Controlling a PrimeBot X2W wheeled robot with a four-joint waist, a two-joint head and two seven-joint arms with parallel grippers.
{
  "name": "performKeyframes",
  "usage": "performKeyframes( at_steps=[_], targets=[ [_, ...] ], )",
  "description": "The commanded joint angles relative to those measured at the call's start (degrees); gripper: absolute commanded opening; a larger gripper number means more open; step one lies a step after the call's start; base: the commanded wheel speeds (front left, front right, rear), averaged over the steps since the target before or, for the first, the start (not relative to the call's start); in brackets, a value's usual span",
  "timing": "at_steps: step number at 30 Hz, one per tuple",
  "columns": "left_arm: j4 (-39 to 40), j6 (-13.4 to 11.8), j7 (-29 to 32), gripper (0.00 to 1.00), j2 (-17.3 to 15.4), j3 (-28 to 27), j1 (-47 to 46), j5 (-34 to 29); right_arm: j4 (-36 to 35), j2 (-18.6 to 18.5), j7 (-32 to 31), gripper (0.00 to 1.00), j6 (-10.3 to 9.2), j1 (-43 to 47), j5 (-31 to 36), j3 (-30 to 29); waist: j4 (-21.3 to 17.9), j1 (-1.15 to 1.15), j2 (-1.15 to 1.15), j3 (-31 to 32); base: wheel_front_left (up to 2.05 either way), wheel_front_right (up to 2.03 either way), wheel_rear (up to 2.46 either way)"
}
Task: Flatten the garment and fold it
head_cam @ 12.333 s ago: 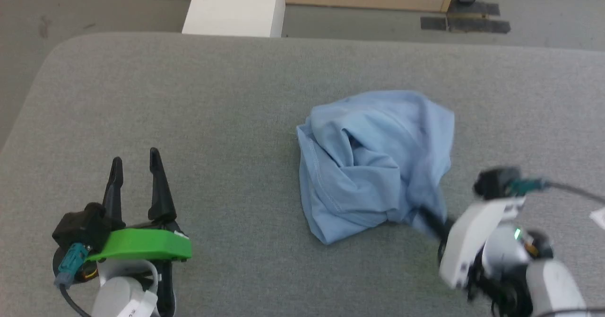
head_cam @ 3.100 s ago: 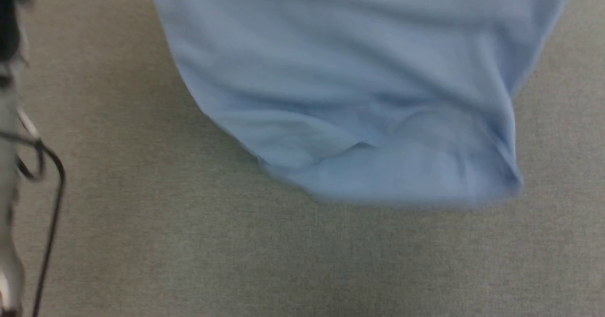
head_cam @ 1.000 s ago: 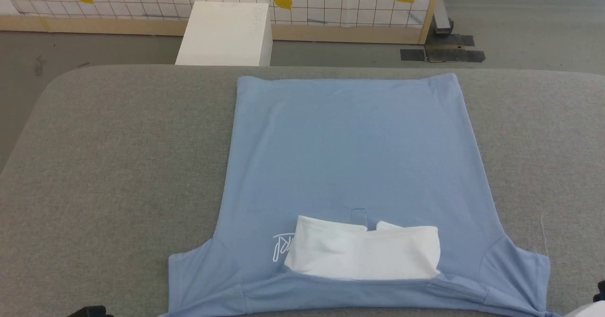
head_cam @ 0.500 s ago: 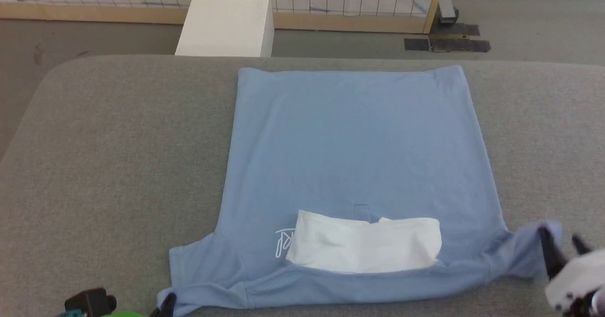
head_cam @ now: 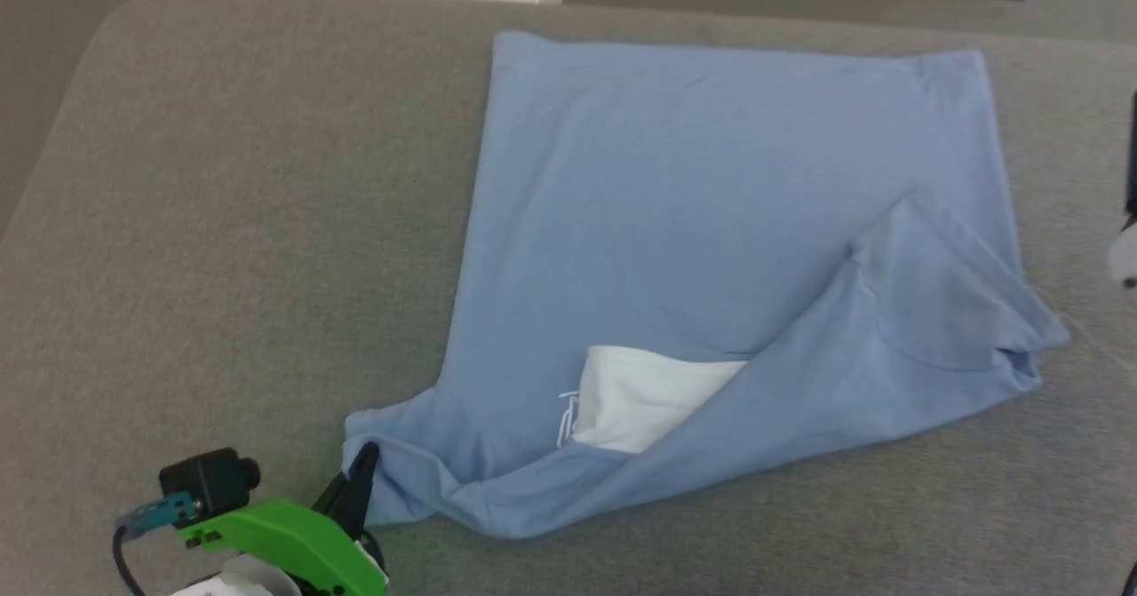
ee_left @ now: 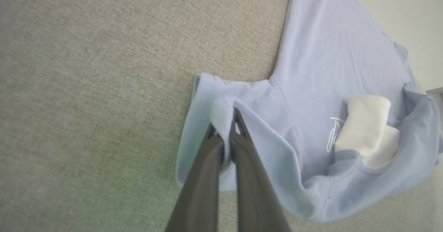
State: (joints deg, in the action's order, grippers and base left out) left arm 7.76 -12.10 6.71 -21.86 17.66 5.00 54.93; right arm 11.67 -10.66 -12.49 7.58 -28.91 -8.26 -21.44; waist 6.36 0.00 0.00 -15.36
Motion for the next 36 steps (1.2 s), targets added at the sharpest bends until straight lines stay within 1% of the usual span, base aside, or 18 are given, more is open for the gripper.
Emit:
performKeyframes(
  at_steps=[1,5,9,13,17,20,22,25,30,31,32,33,34,35,36],
  targets=[
    [-0.59,0.53,-0.47,0.0,0.37,0.36,-1.28,-0.73,1.6,-0.86,0.57,1.0,-0.09,-1.65,1.43,-0.49,4.44,0.0,0.0,-4.29,0.0,0.0,0.0],
    [-2.08,1.14,-1.26,0.0,1.26,0.59,-1.86,-0.52,5.22,-1.79,1.09,1.0,-0.09,-4.98,2.68,-1.29,5.46,0.0,0.0,-4.71,0.0,0.0,0.0],
    [-2.61,1.78,-1.49,0.0,1.22,0.65,-2.52,-0.5,8.68,-4.26,1.03,1.0,-0.09,-8.25,3.94,-1.48,6.17,0.0,0.0,-5.89,0.0,0.0,0.0],
    [-2.22,2.26,-1.53,0.0,1.25,0.76,-4.26,-0.75,12.18,-6.36,1.63,1.0,-0.09,-13.18,5.06,-2.62,7.34,0.0,0.0,-8.86,0.0,0.0,0.0],
    [-1.97,2.65,-1.57,0.0,1.65,1.09,-5.94,-0.92,15.91,-7.62,0.17,1.0,-0.09,-18.47,6.52,-3.91,8.72,0.0,0.0,-12.46,0.0,0.0,0.0],
    [-2.0,2.89,-1.78,0.0,2.02,1.34,-6.88,-1.07,18.44,-8.53,-3.04,1.0,-0.09,-22.29,8.11,-4.29,9.76,0.0,0.0,-15.03,0.0,0.0,0.0],
    [-2.11,3.14,-2.01,0.0,2.31,1.49,-7.35,-1.08,19.92,-8.85,-6.47,1.0,-0.09,-24.49,9.27,-4.98,10.35,0.0,0.0,-16.43,0.0,0.0,0.0],
    [-2.35,3.58,-2.4,0.0,2.76,1.79,-7.85,-1.09,21.03,-9.21,-12.67,1.0,-0.09,-27.21,11.3,-5.78,11.17,0.0,0.0,-18.14,0.0,0.0,0.0],
    [-2.93,4.12,-2.91,0.0,3.29,2.08,-8.16,-0.94,21.5,-9.53,-23.22,1.0,-0.09,-29.55,13.61,-6.92,11.94,0.0,0.0,-19.3,0.0,0.0,0.0],
    [-3.11,4.2,-3.01,0.0,3.37,2.14,-8.17,-0.93,21.16,-9.32,-25.64,0.89,-0.09,-29.65,13.96,-7.35,12.03,0.0,0.0,-19.34,0.0,0.0,0.0],
    [-3.24,4.27,-3.07,0.0,3.43,2.2,-8.18,-0.92,20.67,-9.1,-27.43,0.47,-0.09,-29.65,14.15,-7.62,12.1,0.0,0.0,-19.36,0.0,0.0,0.0],
    [-3.42,4.35,-3.13,0.0,3.47,2.27,-8.2,-0.91,19.87,-8.83,-29.55,0.33,-0.09,-29.49,14.42,-8.08,12.16,0.0,0.0,-19.3,0.0,0.0,0.0],
    [-3.58,4.41,-3.15,0.0,3.51,2.32,-8.21,-0.89,19.18,-8.63,-31.2,0.14,-0.09,-29.23,14.71,-8.4,12.2,0.0,0.0,-19.2,0.0,0.0,0.0],
    [-3.8,4.46,-3.16,0.0,3.56,2.39,-8.22,-0.86,18.3,-8.46,-32.88,0.0,-0.09,-28.76,15.0,-8.59,12.25,0.0,0.0,-18.99,0.0,0.0,0.0],
    [-3.96,4.48,-3.17,0.0,3.6,2.44,-8.21,-0.83,17.47,-8.25,-33.85,0.0,-0.09,-28.37,15.09,-8.74,12.27,0.0,0.0,-18.8,0.0,0.0,0.0]
  ],
)
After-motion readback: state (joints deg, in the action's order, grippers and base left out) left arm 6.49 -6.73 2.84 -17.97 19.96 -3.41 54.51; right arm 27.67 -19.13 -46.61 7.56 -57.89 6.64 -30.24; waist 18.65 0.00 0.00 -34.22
